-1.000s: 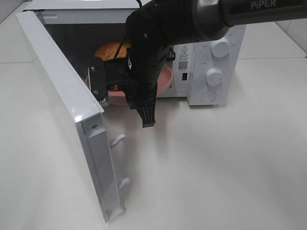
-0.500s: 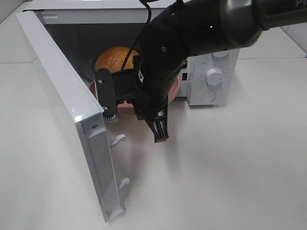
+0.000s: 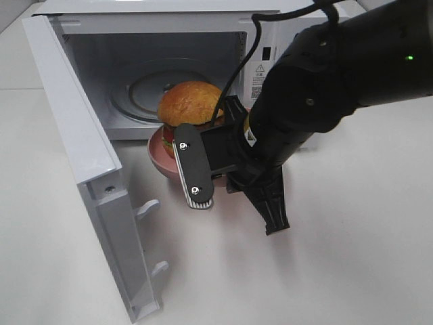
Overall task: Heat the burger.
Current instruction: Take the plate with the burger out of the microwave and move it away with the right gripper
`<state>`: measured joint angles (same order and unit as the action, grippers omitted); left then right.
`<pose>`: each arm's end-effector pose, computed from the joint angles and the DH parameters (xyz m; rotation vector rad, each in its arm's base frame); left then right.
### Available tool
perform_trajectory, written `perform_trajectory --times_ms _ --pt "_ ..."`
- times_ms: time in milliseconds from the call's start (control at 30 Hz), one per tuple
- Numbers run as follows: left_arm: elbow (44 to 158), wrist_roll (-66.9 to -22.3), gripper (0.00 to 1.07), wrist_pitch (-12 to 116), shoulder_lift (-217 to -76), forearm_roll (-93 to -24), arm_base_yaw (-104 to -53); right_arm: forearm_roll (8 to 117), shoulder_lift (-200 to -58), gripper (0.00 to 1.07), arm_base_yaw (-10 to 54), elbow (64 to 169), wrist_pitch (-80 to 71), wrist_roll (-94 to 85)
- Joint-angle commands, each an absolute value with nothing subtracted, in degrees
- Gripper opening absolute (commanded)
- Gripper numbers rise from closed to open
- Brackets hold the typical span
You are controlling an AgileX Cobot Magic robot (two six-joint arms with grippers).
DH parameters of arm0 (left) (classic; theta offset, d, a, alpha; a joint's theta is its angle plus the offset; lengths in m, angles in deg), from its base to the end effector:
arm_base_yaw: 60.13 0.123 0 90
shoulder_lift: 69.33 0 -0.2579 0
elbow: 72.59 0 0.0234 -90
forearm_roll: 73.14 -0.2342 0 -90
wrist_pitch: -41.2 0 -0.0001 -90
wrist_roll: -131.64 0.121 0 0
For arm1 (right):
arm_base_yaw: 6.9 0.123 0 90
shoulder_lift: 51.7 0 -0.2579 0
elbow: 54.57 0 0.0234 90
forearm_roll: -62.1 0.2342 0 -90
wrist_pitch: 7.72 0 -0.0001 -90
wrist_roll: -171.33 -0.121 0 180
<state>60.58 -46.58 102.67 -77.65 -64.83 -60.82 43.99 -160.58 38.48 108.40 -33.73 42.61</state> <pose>0.0309 -0.0157 0.2600 0.0533 2.0300 -0.1612 0.2543 0.2342 0.1439 -2.1846 1.5016 -0.3115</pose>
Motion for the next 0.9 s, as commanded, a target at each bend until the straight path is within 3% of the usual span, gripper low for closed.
perform_trajectory --times_ms 33,900 --pt "60.58 -46.53 1.00 102.45 -76.85 -65.00 -60.70 42.50 -157.54 0.00 38.53 107.02 -30.24 42.38" --pt "60.58 -46.53 1.00 102.45 -76.85 -65.00 -60.70 42.50 -132.73 0.00 38.53 89.49 -34.88 37.80"
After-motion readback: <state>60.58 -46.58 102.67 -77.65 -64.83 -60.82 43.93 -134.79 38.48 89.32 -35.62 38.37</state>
